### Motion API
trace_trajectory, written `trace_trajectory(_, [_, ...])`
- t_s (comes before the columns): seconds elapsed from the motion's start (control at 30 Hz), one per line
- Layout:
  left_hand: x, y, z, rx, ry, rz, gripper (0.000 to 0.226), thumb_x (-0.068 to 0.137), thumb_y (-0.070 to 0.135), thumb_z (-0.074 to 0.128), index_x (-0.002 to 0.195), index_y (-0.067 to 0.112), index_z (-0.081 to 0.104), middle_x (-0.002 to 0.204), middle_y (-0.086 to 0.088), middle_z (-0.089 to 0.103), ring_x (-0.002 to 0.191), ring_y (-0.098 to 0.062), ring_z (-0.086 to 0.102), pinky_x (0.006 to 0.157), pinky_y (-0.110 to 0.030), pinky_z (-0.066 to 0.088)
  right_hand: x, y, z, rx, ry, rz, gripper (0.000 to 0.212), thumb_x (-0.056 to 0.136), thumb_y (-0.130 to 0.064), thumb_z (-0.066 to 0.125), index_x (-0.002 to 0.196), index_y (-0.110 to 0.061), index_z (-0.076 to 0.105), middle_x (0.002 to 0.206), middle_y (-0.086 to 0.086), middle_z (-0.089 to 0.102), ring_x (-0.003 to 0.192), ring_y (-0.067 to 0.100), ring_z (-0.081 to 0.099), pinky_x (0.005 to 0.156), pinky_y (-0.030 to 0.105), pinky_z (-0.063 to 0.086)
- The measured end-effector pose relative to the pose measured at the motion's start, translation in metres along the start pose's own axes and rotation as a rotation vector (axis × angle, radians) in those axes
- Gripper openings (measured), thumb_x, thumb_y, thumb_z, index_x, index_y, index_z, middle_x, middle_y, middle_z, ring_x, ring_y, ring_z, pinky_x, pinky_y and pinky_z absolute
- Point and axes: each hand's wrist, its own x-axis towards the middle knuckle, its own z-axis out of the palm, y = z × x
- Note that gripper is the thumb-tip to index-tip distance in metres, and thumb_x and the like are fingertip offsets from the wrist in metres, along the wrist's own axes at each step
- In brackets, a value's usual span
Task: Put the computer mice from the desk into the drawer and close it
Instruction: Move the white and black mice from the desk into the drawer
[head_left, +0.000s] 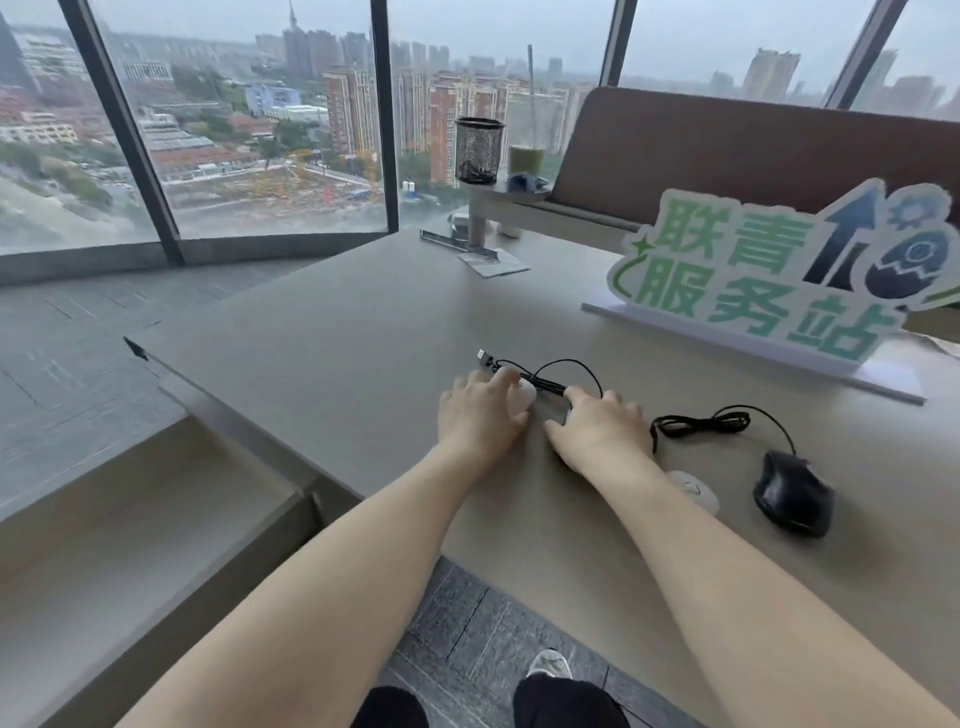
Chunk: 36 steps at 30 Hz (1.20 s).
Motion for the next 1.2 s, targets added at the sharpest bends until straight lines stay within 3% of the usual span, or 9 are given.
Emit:
trace_trajectory(0.13, [-0.013,-0.017,-0.021,-0.224,0.106,-0.090,0.045,0.085,0.035,0.056,0.128,0.024,0.048,0.121,-0.013,0.055,0.113,-0.034,0.053,0.090,-0.040,0.044,-0.001,0.000,-0.002,0.163,0.059,-0.013,0.044,0.088,-0.028,0.047,0.131,-0.027,0.050,0.133,0.016,0.046,0.118,0.042,0.038,0.094,0.041,0.037])
trace_trajectory(0.27, [-0.034,-0.045,-0.078,-0.423,0.314,-0.103,0.040,0.086,0.030,0.061,0.123,0.020,0.050,0.118,-0.014,0.054,0.103,-0.032,0.055,0.079,-0.031,0.040,-0.019,-0.023,-0.022,0.412,0.274,-0.218,0.049,0.082,-0.035,0.042,0.130,-0.026,0.051,0.131,0.016,0.051,0.114,0.041,0.043,0.095,0.038,0.031])
trace_trajectory(0.43, [-0.070,-0.095,-0.170,-0.416,0.552,-0.127,0.041,0.085,0.029,0.065,0.123,0.020,0.052,0.120,-0.012,0.053,0.091,-0.018,0.050,0.078,-0.027,0.038,-0.074,-0.096,-0.076,0.786,0.408,-0.428,0.051,0.080,-0.029,0.048,0.130,-0.028,0.052,0.125,0.010,0.053,0.111,0.033,0.046,0.086,0.030,0.030])
trace_trajectory(0.57, [-0.106,-0.157,-0.213,-0.365,0.607,-0.279,0.043,0.083,0.031,0.067,0.123,0.021,0.053,0.121,-0.013,0.054,0.093,-0.018,0.048,0.079,-0.029,0.038,-0.111,-0.160,-0.097,1.103,0.299,-0.524,0.051,0.075,-0.028,0.049,0.126,-0.030,0.057,0.123,0.001,0.059,0.109,0.022,0.053,0.090,0.033,0.043])
trace_trajectory(0.77, [-0.158,-0.268,-0.204,-0.292,0.480,-0.576,0.049,0.085,0.038,0.065,0.127,0.018,0.049,0.127,-0.015,0.052,0.106,-0.029,0.053,0.080,-0.035,0.042,-0.138,-0.238,-0.053,1.281,-0.020,-0.587,0.035,0.085,-0.011,0.052,0.116,-0.026,0.060,0.078,-0.005,0.061,0.052,-0.001,0.050,0.050,0.021,0.042])
trace_trajectory(0.83, [-0.167,-0.300,-0.189,-0.304,0.410,-0.709,0.049,0.087,0.037,0.061,0.129,0.017,0.046,0.128,-0.018,0.049,0.106,-0.034,0.052,0.081,-0.036,0.041,-0.141,-0.260,-0.024,1.252,-0.079,-0.597,0.032,0.087,-0.006,0.051,0.107,-0.030,0.059,0.069,-0.005,0.058,0.046,0.000,0.046,0.046,0.019,0.039])
trace_trajectory(0.93, [-0.176,-0.340,-0.163,-0.293,0.312,-0.880,0.051,0.085,0.031,0.053,0.133,0.016,0.043,0.130,-0.020,0.045,0.113,-0.039,0.050,0.090,-0.040,0.042,-0.139,-0.292,0.035,1.168,-0.184,-0.588,0.031,0.083,-0.016,0.053,0.106,-0.035,0.061,0.079,-0.002,0.060,0.065,0.008,0.052,0.062,0.025,0.043])
trace_trajectory(1.03, [-0.179,-0.370,-0.136,-0.250,0.221,-0.998,0.057,0.083,0.031,0.055,0.135,0.016,0.039,0.130,-0.022,0.042,0.115,-0.044,0.051,0.098,-0.042,0.042,-0.129,-0.320,0.098,0.949,-0.280,-0.592,0.048,0.080,-0.029,0.051,0.128,-0.027,0.057,0.109,-0.002,0.057,0.097,0.016,0.051,0.088,0.036,0.041])
trace_trajectory(1.2, [-0.176,-0.402,-0.092,-0.198,0.129,-1.090,0.052,0.086,0.028,0.057,0.132,0.011,0.038,0.131,-0.022,0.040,0.116,-0.045,0.052,0.098,-0.042,0.042,-0.109,-0.355,0.178,0.522,-0.376,-0.611,0.052,0.091,-0.024,0.048,0.143,-0.019,0.042,0.142,0.007,0.043,0.128,0.031,0.037,0.108,0.041,0.032])
